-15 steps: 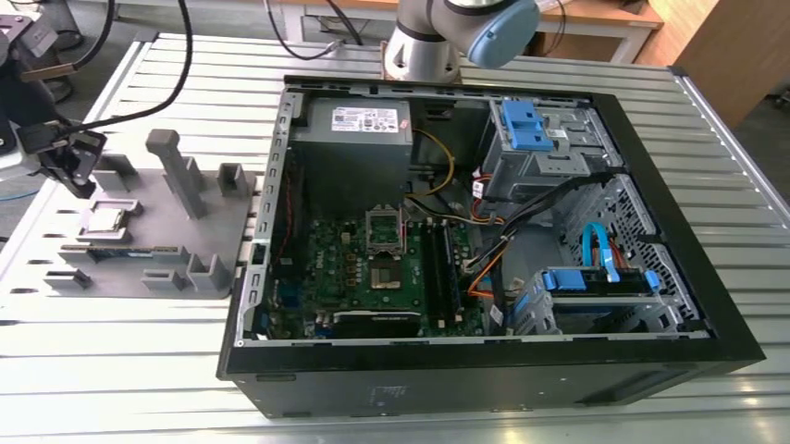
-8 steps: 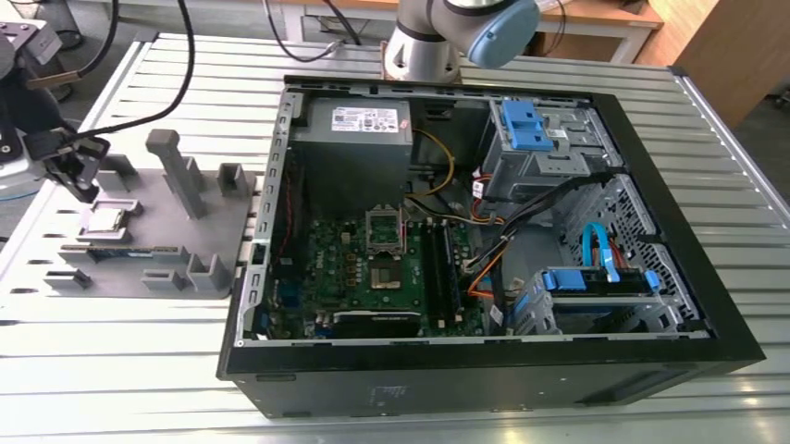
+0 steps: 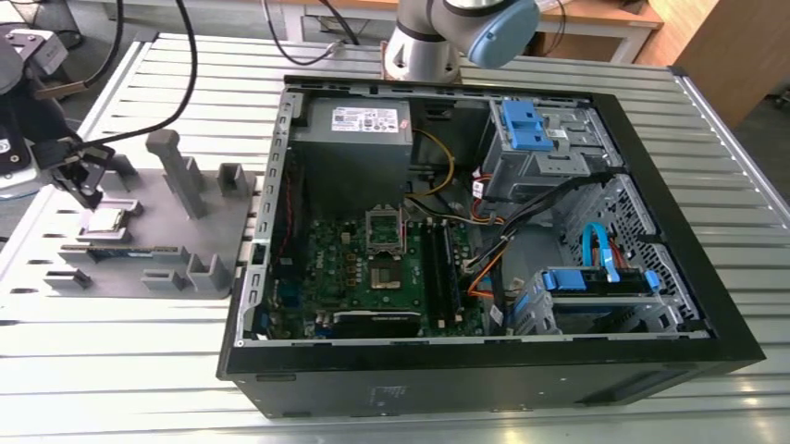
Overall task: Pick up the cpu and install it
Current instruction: 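Reach for the cpu, then pick up the cpu and move it towards the insertion slot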
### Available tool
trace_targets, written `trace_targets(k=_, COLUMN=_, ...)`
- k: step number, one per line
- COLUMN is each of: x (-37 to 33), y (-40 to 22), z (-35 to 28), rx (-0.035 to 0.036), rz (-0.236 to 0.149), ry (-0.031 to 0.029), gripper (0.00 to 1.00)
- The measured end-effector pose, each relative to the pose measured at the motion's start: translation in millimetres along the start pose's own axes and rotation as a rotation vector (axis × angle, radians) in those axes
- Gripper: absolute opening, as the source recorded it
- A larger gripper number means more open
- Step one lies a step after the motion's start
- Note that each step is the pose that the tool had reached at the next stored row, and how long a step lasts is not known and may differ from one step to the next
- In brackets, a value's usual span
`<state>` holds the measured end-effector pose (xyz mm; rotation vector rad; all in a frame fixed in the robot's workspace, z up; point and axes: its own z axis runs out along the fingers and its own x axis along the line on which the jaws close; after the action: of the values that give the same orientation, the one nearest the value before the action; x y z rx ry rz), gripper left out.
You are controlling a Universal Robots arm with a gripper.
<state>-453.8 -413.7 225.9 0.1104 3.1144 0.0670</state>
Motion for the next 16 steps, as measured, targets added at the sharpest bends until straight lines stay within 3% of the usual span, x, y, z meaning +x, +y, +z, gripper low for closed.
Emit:
trace_targets(k=6, x=0.3, y=-0.2, z=6.5, rx=0.0001, rz=0.000, ry=0.0025, gripper=0.11)
trace_targets(k=16, x=0.2, y=-0.3, z=8.9, rx=0.0008, rz=-0.001, ry=0.0027, gripper=0.11)
